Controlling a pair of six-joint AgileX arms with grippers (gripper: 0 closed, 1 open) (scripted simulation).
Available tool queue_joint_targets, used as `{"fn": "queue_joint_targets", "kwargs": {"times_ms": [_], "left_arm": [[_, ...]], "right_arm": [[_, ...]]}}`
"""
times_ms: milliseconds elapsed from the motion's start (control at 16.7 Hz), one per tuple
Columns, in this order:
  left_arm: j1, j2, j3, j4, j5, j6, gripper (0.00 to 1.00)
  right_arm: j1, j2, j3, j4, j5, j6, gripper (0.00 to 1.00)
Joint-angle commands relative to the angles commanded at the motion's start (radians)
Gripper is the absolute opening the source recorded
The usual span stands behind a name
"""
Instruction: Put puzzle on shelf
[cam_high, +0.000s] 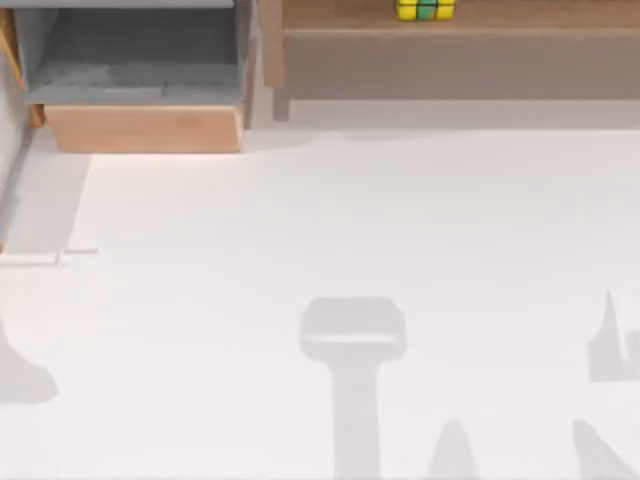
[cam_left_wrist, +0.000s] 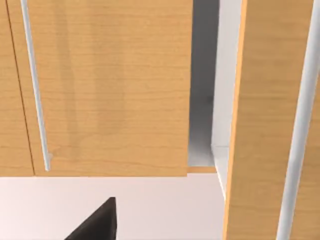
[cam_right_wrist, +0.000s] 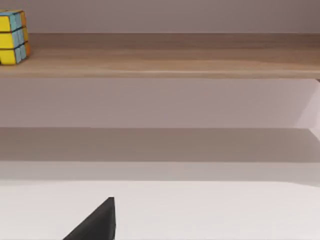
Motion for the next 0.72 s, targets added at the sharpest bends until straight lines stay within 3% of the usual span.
{"fn": "queue_joint_targets", "kwargs": {"times_ms": [720], "left_arm": [[-0.06, 0.031, 0.078, -0.046, -0.06, -0.001, 1.0]], "right_arm": [[0.0, 0.0, 0.0, 0.0, 0.0, 0.0, 1.0]]}}
